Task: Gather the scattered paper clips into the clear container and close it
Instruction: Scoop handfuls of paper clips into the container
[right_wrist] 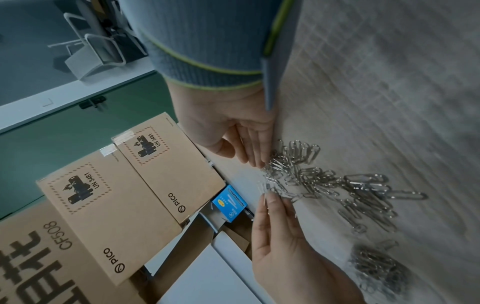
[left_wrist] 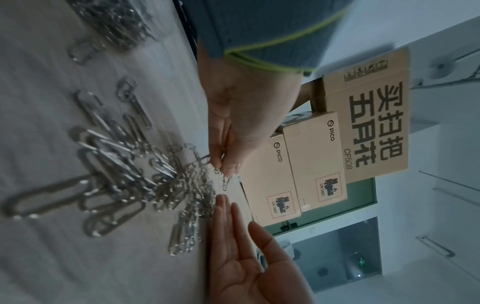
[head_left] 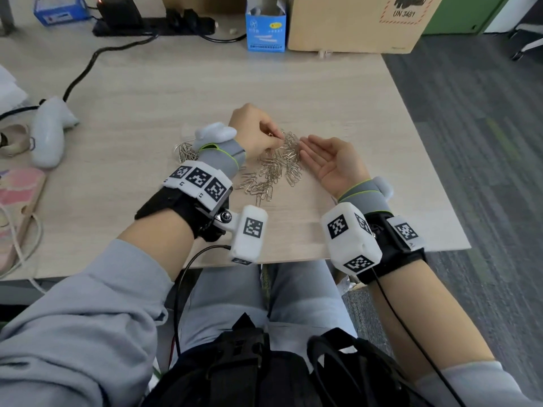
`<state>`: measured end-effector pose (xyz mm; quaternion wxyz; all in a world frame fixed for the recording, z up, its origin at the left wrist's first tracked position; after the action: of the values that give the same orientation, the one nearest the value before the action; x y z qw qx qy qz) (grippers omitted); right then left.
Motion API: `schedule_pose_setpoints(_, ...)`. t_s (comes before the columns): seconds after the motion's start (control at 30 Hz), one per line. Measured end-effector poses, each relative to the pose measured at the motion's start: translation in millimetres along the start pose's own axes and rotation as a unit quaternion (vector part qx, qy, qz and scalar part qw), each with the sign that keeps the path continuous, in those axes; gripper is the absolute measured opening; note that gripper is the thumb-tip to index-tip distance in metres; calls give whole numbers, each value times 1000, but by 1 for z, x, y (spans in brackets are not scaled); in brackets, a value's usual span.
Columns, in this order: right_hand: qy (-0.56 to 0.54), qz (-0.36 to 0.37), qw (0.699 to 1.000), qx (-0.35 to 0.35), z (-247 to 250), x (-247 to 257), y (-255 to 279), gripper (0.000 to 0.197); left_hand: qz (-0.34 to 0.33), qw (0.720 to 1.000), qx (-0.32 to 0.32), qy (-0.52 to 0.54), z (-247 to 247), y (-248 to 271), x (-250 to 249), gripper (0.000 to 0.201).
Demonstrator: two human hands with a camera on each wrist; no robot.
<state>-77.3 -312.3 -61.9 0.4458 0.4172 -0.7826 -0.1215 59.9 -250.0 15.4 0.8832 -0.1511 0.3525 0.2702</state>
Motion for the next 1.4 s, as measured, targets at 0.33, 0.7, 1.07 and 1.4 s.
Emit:
schedule_pose_setpoints(0.33, -55, -66, 993, 78, -27, -8, -4, 44, -65, 991, 98, 63, -31, -2, -59, 17)
schedule_pose_setpoints(0.7, -127, -62, 989, 54, -6, 5, -7, 35, -85, 995, 56, -11, -25, -7, -45, 33)
schedule_pose_setpoints(1.07, -149, -49, 987, 44, -5, 5, -2, 39, -97, 971, 154, -156, -55, 16, -17, 61)
schedule_pose_setpoints(1.4, -133, -50, 988, 52, -7, -2, 7, 37, -99, 983, 127, -92, -46, 18, -13, 16)
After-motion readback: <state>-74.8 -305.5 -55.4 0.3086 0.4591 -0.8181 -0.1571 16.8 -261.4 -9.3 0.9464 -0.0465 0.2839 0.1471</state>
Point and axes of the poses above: each hand's wrist, its own y-axis away from the middle knuckle, its own z-axis out of the back of the hand, x = y × z, the point moved 10 cm from there along -y, towards the middle knuckle, and after that the axes turned 4 degrees about -x, right-handed, at the moved point
